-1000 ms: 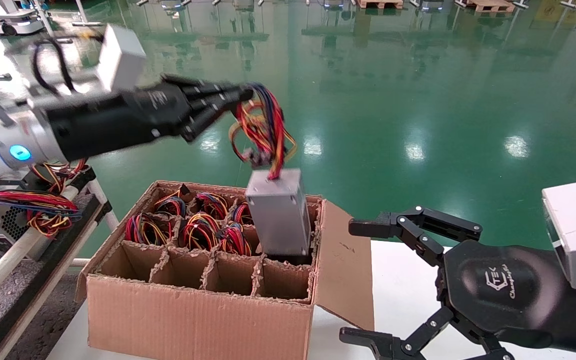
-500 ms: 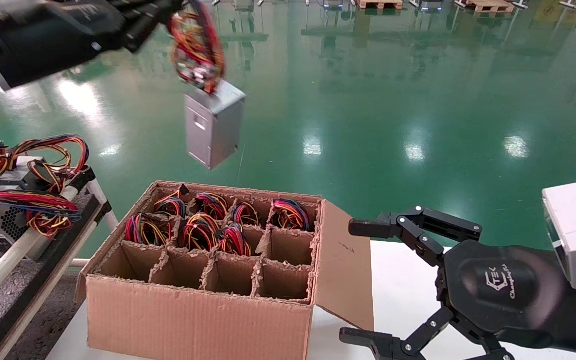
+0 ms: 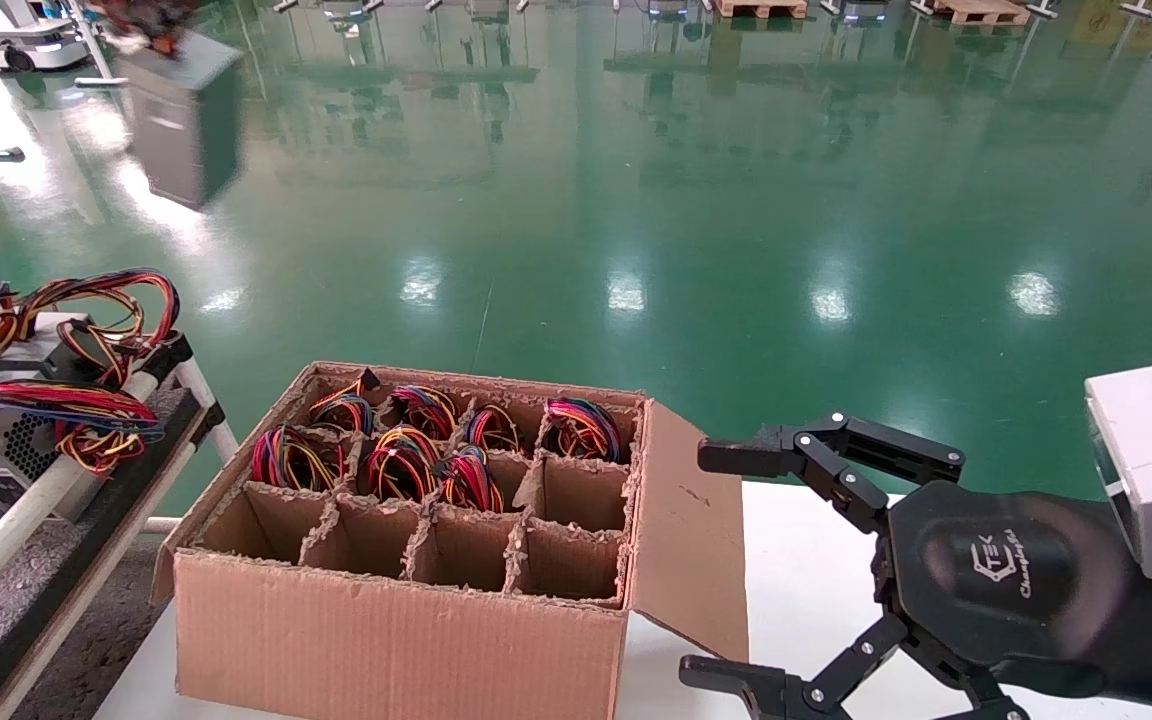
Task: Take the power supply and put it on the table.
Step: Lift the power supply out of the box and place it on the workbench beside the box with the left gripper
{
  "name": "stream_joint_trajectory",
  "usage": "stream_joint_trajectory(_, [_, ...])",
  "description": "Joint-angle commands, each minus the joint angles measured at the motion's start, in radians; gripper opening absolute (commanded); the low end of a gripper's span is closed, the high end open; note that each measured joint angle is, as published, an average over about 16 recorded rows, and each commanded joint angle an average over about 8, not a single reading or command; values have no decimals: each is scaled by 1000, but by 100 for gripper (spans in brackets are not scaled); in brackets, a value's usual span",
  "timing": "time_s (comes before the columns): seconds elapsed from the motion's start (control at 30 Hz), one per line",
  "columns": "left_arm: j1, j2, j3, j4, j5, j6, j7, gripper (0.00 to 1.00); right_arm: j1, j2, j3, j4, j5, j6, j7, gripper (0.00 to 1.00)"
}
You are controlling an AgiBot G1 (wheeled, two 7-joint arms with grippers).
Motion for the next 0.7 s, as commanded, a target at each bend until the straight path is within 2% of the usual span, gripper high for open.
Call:
stream_joint_trajectory(0.03, [-13,-16,4,-3,5,-27,2,0,0,0,0,0,0,0,0,100])
stream_joint_trajectory(0.3, [-60,-79,28,-10,39,-123,28,0,0,0,0,0,0,0,0,100])
stream_joint_trajectory(0.7, [-80,-193,51,6,72,-149,8,0,0,0,0,0,0,0,0,100])
